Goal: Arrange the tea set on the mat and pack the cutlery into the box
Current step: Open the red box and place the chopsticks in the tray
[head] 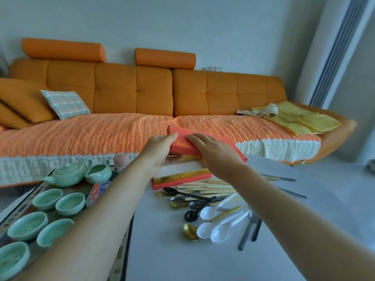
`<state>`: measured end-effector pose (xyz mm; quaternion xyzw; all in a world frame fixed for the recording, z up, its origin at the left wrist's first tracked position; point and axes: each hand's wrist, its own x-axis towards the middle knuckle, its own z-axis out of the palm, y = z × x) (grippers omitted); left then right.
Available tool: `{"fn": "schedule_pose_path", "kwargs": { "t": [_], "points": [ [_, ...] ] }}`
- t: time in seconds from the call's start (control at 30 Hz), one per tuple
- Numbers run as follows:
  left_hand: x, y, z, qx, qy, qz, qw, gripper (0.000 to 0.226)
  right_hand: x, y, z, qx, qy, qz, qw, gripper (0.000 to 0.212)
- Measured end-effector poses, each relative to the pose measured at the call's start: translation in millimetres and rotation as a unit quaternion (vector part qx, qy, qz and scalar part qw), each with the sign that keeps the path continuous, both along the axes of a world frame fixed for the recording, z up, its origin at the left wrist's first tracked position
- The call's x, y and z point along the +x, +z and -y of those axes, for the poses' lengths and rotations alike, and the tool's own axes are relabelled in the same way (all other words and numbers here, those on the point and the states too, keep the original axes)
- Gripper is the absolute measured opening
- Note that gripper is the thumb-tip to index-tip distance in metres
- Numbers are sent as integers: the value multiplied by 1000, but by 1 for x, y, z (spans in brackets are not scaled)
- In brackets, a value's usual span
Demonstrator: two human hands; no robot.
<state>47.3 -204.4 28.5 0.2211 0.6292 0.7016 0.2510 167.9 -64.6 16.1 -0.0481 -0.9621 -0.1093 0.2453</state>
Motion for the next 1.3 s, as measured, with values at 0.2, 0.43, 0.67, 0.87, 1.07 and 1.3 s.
{"fn": "schedule_pose_path", "kwargs": {
  "t": [0.2, 0.43, 0.67, 0.87, 1.07, 1.3],
  "points": [
    [65, -12, -33, -204, -66, -213, 953, 56, 79, -11, -26, 18, -105, 49, 993, 79],
    [122, -57, -70, -296, -198, -506, 786, 56, 159, -44, -61, 5, -252, 153, 956, 100],
    [155, -87, -80, -329, -280, -613, 661, 65, 193, -74, -75, -64, -313, 215, 923, 86],
    [152, -105, -81, -385, -321, -592, 631, 71, 191, -92, -77, -71, -350, 248, 901, 84],
    [144, -107, -79, -379, -304, -578, 655, 60, 190, -89, -94, -204, -340, 232, 888, 74],
    [133, -99, -77, -328, -252, -565, 714, 47, 164, -82, -75, -186, -294, 189, 918, 73]
  ]
}}
